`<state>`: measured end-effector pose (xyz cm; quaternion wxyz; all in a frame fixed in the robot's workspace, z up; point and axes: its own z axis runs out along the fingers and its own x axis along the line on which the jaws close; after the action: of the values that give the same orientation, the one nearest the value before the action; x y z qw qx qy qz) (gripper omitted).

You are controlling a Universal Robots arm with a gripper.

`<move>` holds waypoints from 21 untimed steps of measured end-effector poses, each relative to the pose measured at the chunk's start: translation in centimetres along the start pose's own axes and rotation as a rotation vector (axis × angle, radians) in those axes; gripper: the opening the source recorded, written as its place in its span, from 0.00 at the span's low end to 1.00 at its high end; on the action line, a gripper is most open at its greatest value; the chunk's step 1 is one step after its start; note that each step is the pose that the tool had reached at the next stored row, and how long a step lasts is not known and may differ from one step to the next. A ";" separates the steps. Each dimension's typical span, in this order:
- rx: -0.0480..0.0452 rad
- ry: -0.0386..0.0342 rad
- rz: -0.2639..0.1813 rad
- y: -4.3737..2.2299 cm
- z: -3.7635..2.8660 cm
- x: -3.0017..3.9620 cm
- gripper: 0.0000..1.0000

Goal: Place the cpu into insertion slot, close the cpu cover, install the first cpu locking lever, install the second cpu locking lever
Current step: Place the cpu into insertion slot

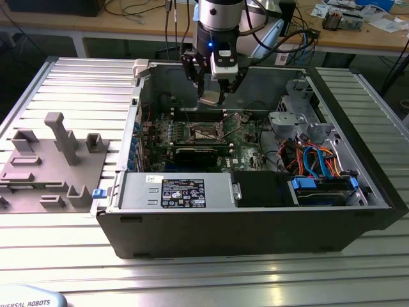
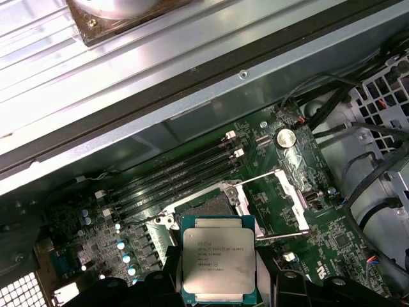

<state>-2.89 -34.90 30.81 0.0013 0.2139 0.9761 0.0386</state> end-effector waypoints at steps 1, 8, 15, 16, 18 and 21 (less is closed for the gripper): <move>0.0000 0.0000 0.001 0.00 0.00 0.00 0.54; 0.0000 -0.0003 0.004 0.00 0.02 0.00 0.54; -0.0001 -0.0006 0.008 0.00 0.04 0.00 0.54; -0.0002 -0.0006 0.008 0.00 0.04 0.00 0.54; -0.0002 -0.0006 0.009 0.00 0.04 0.00 0.54; -0.0002 -0.0008 0.011 -0.01 0.05 0.00 0.54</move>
<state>-2.90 -34.91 30.76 0.0015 0.2191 0.9749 0.0386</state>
